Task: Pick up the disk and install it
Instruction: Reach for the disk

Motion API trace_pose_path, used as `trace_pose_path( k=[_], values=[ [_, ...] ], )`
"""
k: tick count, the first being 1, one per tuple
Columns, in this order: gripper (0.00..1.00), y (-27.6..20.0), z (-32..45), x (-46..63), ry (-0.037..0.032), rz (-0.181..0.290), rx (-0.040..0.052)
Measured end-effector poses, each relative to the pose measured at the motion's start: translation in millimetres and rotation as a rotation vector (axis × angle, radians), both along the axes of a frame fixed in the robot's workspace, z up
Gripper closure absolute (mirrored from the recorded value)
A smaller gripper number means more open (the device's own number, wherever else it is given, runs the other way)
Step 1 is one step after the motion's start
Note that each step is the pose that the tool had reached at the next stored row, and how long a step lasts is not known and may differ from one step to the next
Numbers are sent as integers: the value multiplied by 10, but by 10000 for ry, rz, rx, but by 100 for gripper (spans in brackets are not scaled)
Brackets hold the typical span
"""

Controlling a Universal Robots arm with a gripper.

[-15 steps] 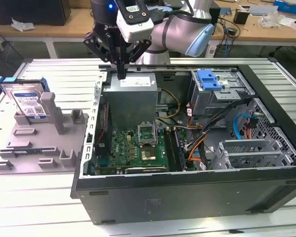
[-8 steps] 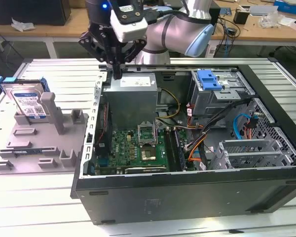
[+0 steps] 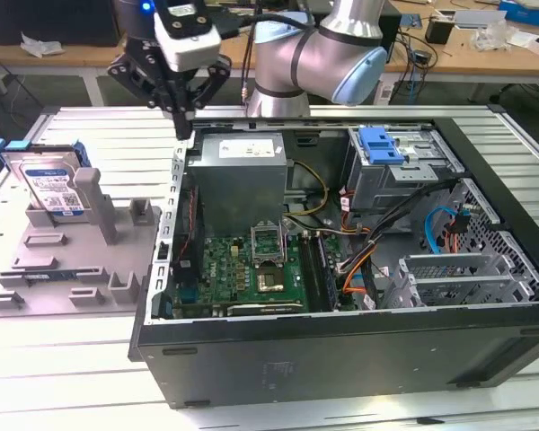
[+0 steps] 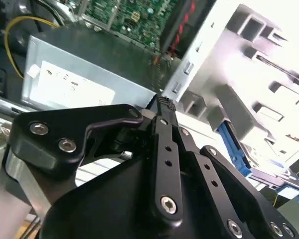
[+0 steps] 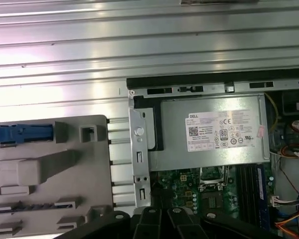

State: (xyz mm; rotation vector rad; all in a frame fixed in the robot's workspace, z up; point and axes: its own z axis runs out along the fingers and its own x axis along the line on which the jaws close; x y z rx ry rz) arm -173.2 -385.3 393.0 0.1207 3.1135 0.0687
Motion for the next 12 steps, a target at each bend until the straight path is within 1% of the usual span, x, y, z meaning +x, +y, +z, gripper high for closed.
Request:
trace_pose_path(
  k=[1,4,8,10,12],
  values=[
    [89,11,-1,-28,-1,1,1],
    [89,58,-2,-166,-1,1,0],
    [89,99,-3,-333,0,1,0],
    [89,131,-5,-482,0,2,0],
    [89,152,-6,-571,0,-2,1]
  ],
)
